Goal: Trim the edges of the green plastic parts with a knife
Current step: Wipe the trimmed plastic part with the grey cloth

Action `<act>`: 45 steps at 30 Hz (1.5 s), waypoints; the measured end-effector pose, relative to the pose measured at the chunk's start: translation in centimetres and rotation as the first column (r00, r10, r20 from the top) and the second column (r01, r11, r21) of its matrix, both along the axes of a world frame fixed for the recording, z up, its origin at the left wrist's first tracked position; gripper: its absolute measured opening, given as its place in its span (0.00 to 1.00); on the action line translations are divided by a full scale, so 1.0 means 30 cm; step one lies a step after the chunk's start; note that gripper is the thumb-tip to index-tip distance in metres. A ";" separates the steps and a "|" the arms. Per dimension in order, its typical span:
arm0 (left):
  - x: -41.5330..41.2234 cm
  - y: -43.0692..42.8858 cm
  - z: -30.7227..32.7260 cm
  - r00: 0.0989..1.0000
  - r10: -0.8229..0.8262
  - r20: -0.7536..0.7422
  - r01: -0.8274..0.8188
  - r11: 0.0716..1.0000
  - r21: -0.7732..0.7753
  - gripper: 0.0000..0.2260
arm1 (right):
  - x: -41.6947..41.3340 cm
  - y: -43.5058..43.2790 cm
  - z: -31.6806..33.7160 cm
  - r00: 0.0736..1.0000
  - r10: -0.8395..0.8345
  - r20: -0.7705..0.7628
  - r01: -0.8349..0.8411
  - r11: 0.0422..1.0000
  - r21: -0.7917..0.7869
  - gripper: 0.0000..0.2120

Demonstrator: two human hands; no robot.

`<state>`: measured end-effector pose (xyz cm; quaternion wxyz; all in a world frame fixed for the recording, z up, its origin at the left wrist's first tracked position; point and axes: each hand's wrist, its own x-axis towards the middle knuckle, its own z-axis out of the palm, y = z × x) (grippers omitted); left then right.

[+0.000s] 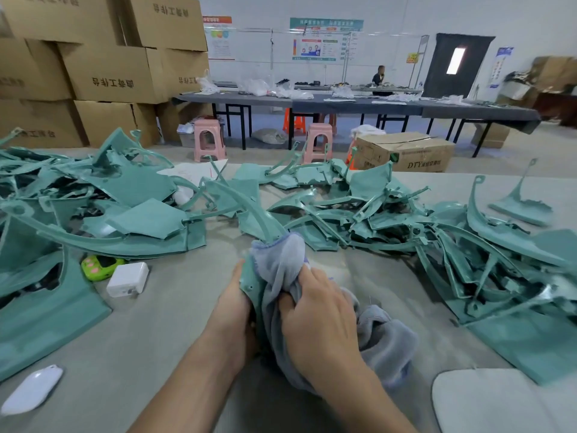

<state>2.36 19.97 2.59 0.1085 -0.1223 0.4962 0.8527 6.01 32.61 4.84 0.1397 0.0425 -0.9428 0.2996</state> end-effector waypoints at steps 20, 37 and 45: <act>-0.010 -0.012 0.041 0.998 0.002 -0.057 0.012 0.970 0.242 0.22 | -0.010 -0.031 -0.016 0.997 0.002 -0.073 0.018 0.960 0.279 0.24; -0.004 -0.051 0.023 0.946 0.073 -0.315 -0.100 0.993 -0.069 0.12 | -0.066 0.084 -0.013 0.991 -0.136 0.017 0.119 0.794 -0.597 0.01; 0.034 0.032 0.011 0.898 -0.314 -0.309 0.277 0.948 -0.158 0.14 | -0.053 0.131 0.013 0.976 -0.059 0.211 0.212 0.486 -0.848 0.04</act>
